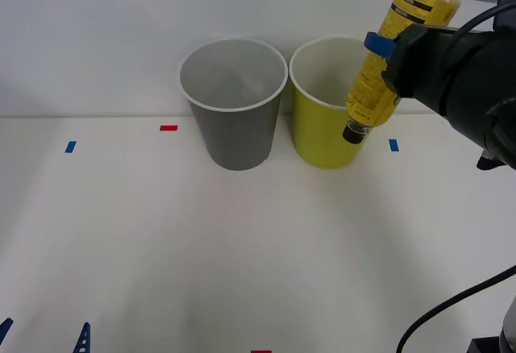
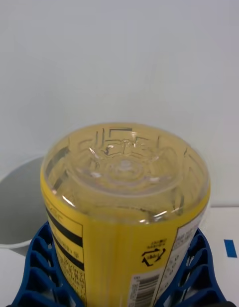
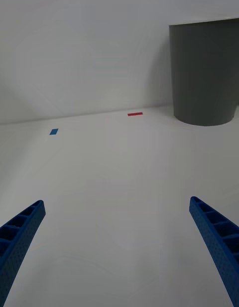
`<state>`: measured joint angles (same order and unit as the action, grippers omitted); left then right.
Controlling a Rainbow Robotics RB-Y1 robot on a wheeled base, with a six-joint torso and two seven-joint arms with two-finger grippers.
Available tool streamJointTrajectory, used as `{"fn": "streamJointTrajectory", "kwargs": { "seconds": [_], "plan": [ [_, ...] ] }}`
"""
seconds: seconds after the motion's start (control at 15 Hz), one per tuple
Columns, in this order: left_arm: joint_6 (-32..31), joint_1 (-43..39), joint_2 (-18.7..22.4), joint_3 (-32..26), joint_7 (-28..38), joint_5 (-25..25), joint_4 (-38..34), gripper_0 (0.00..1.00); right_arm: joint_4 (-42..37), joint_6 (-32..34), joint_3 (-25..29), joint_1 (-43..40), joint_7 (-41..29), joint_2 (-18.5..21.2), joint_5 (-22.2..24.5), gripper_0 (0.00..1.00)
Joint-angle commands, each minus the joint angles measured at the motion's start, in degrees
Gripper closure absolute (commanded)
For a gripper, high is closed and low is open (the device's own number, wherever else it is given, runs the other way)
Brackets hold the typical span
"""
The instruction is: Put cans in the gray bin and PET bottles in the light green bin.
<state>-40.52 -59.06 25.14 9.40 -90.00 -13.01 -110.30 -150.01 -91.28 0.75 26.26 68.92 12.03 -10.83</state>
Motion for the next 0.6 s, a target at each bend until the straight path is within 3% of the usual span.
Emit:
{"fn": "streamJointTrajectory", "kwargs": {
  "seconds": [0.07,0.27,0.6],
  "plan": [
    [0.0,0.0,0.0,0.0,0.0,0.0,0.0,0.0,0.0,0.0,0.1,4.6,-0.2,0.3,1.3,1.0],
    [0.0,0.0,0.0,0.0,0.0,0.0,0.0,0.0,2.3,0.0,0.1,9.6,-0.3,1.9,2.0,1.0],
    [0.0,0.0,0.0,0.0,0.0,0.0,0.0,0.0,12.4,1.5,0.1,15.8,-0.4,3.1,4.4,1.0]
  ]
}}
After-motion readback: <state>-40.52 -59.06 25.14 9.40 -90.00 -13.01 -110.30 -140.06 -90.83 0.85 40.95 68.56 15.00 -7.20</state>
